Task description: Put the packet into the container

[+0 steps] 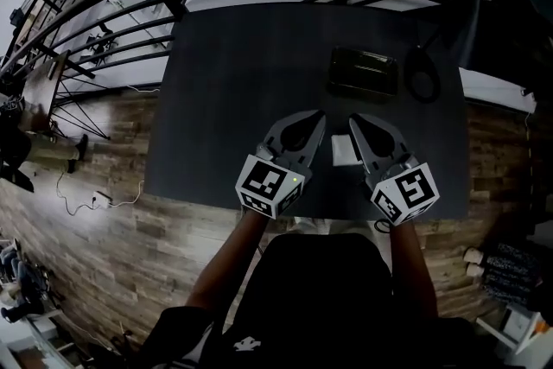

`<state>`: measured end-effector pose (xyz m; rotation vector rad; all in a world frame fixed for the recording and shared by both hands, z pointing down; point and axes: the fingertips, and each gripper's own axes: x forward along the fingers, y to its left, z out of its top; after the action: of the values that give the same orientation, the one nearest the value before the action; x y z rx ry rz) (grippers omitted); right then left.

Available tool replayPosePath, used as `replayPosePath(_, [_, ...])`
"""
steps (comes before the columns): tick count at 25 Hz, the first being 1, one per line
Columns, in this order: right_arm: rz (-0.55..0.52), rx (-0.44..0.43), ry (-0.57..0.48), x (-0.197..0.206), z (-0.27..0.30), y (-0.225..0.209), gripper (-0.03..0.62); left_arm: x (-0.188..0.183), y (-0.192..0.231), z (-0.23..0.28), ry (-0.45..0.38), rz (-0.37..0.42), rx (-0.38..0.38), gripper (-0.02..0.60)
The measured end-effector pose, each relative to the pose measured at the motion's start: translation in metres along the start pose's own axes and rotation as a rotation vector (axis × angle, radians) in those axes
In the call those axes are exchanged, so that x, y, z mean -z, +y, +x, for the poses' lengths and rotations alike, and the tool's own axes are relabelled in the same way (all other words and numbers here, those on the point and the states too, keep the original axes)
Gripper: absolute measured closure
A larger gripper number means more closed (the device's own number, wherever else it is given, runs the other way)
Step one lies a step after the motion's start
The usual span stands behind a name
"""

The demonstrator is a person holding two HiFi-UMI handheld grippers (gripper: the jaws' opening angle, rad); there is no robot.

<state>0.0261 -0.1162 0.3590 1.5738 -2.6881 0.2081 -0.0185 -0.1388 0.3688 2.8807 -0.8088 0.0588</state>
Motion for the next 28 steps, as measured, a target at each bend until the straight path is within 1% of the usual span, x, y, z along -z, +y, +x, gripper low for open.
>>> replayPosePath(4, [-0.025,-0.016,0.023,0.003,0.001,-0.009,0.589,0.009,0.001,0.014,0.018,-0.012,0.009,0.586])
replayPosePath(7, [-0.035,-0.035,0.052,0.008,-0.002,-0.024,0.589,0.010,0.001,0.028,0.020,-0.018,-0.002,0.586])
replayPosePath(11, [-0.049,-0.059,0.099,0.013,-0.001,-0.043,0.589,0.010,0.012,0.043,0.018,-0.038,-0.024,0.586])
replayPosePath(15, [-0.083,-0.089,0.137,0.023,-0.009,-0.058,0.589,0.006,0.005,0.055,-0.007,-0.038,0.021,0.586])
replayPosePath(17, [-0.121,-0.116,0.187,0.032,-0.012,-0.062,0.589,0.005,0.003,0.061,-0.008,-0.036,0.032,0.586])
replayPosePath(19, [-0.168,-0.151,0.263,0.045,-0.012,-0.062,0.589,0.006,0.003,0.065,-0.007,-0.037,0.033,0.586])
replayPosePath(23, [-0.245,-0.249,0.422,0.077,-0.015,-0.058,0.588,0.011,0.005,0.069,0.004,-0.048,0.018,0.586])
replayPosePath(24, [-0.264,-0.276,0.457,0.085,-0.015,-0.056,0.572,0.013,0.006,0.069,0.009,-0.049,0.015,0.586])
replayPosePath(25, [-0.285,-0.303,0.489,0.093,-0.015,-0.055,0.523,0.015,0.007,0.069,0.015,-0.049,0.011,0.586])
replayPosePath(26, [-0.308,-0.331,0.518,0.101,-0.015,-0.054,0.488,0.017,0.008,0.069,0.021,-0.049,0.008,0.586])
replayPosePath(28, [-0.352,-0.381,0.571,0.117,-0.017,-0.052,0.450,0.021,0.008,0.069,0.031,-0.051,0.001,0.586])
